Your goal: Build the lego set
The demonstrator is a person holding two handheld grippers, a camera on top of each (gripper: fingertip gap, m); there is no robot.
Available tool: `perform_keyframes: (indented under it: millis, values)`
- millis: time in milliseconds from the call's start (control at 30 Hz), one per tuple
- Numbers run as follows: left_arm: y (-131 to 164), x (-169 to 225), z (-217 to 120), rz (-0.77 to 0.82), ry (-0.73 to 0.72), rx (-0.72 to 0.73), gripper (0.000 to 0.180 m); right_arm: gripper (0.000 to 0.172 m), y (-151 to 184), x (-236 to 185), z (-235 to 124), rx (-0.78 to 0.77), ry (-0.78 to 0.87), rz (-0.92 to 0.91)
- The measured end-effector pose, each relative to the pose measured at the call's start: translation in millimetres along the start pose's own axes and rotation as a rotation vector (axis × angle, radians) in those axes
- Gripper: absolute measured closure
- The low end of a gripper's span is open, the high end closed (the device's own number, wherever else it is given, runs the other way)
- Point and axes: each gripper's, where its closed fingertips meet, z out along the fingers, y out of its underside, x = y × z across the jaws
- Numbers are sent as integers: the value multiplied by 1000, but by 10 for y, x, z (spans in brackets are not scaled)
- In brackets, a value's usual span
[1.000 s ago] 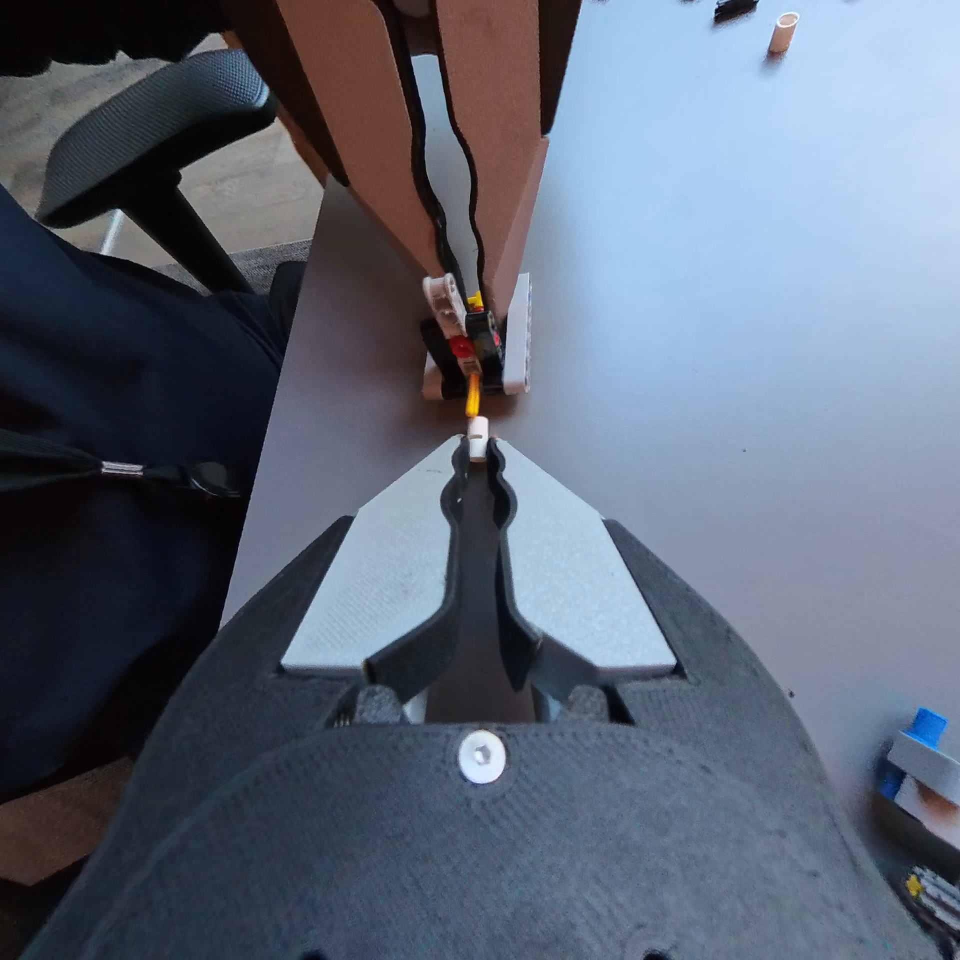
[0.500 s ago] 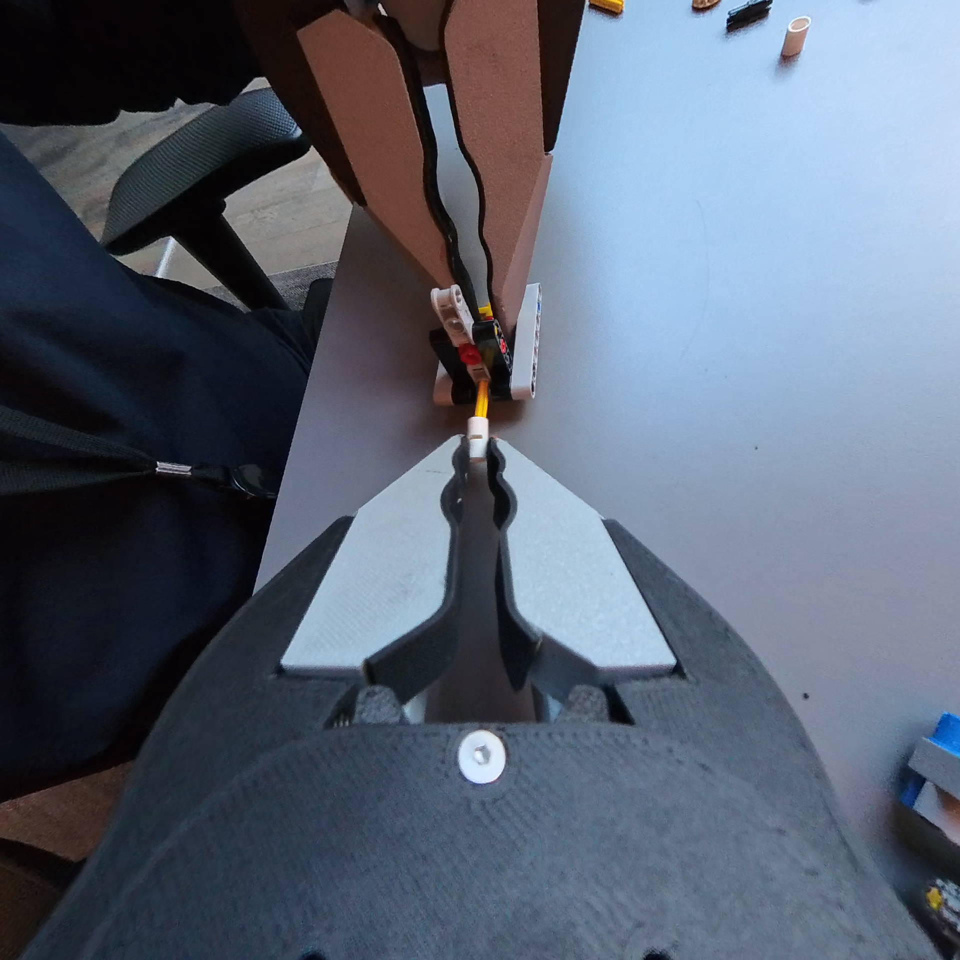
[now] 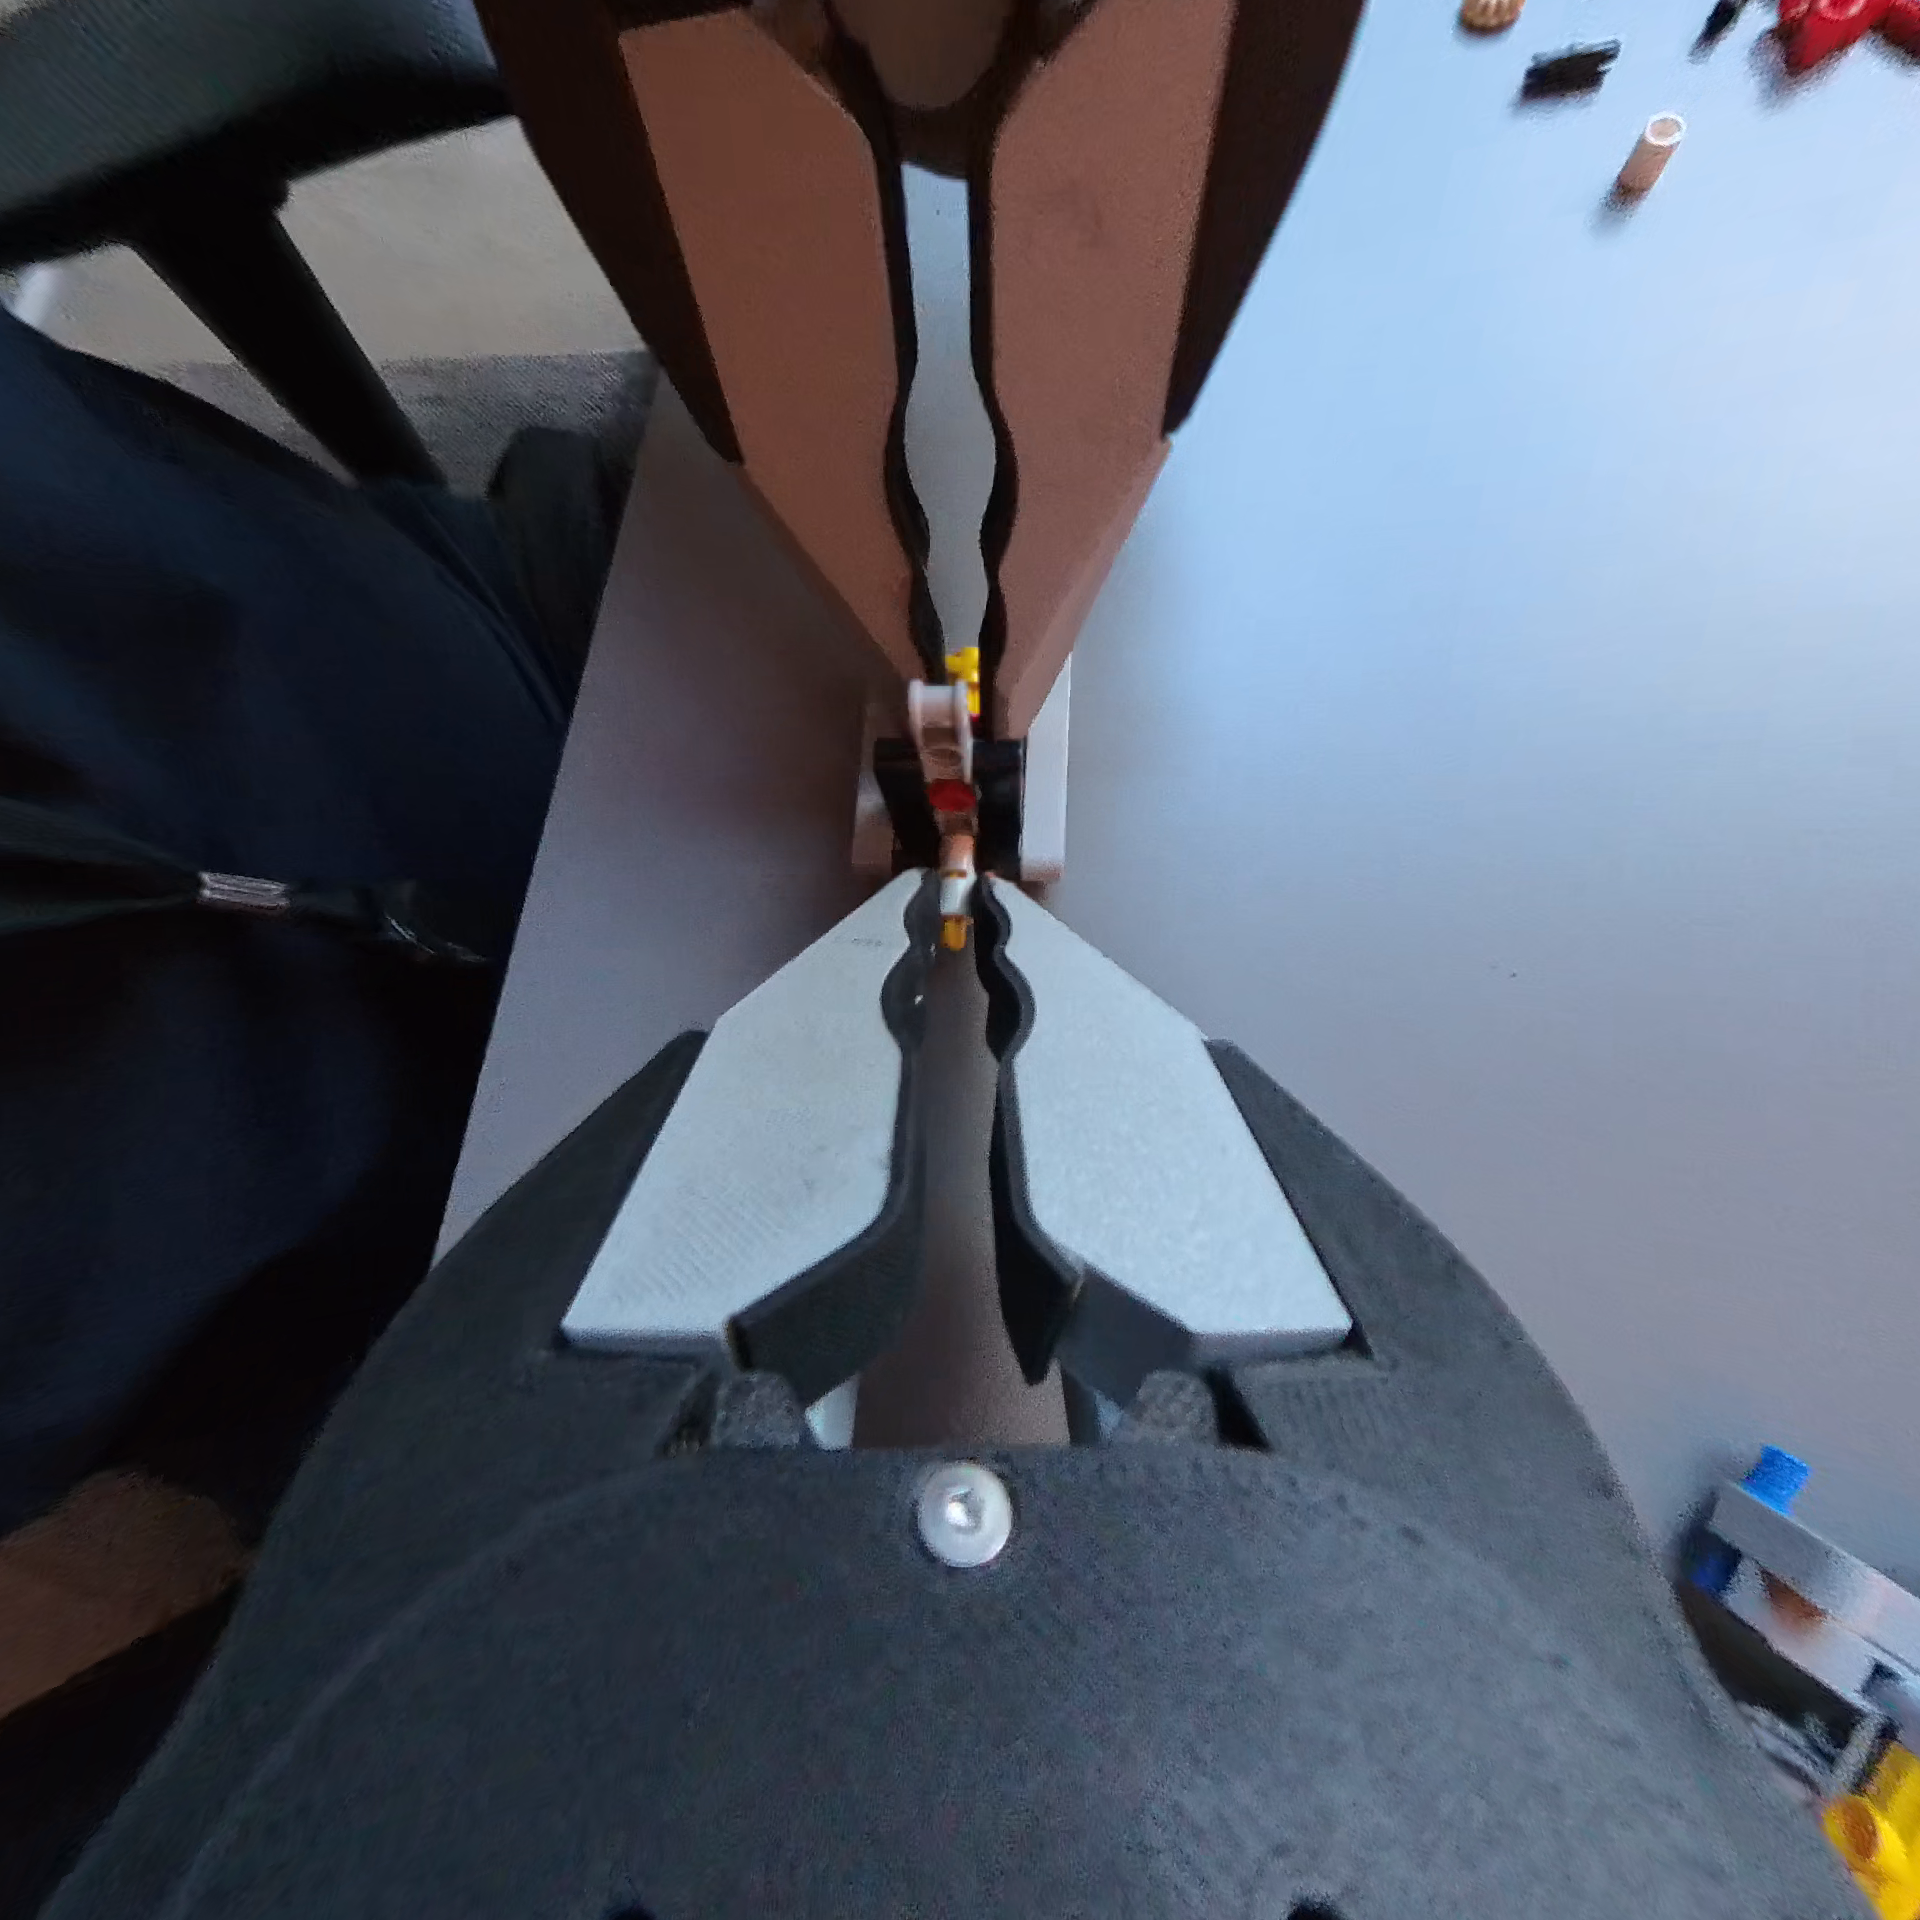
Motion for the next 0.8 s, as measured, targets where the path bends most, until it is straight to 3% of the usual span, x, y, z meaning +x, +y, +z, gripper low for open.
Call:
perform_keyframes:
  millis: [333,467,667,800]
  values:
    - [-13,-29,3,-19,-11,18,177,168,-8,36,-51,75,-74,110]
    - [14,-52,-18,-24,-18,18,177,157,-17,58,-186,117,-91,116]
    - [9,-53,-17,-27,-18,28,177,160,10,52,-180,107,-97,104]
    - [9,-48,-17,-28,-18,32,177,172,24,49,-99,80,-67,75]
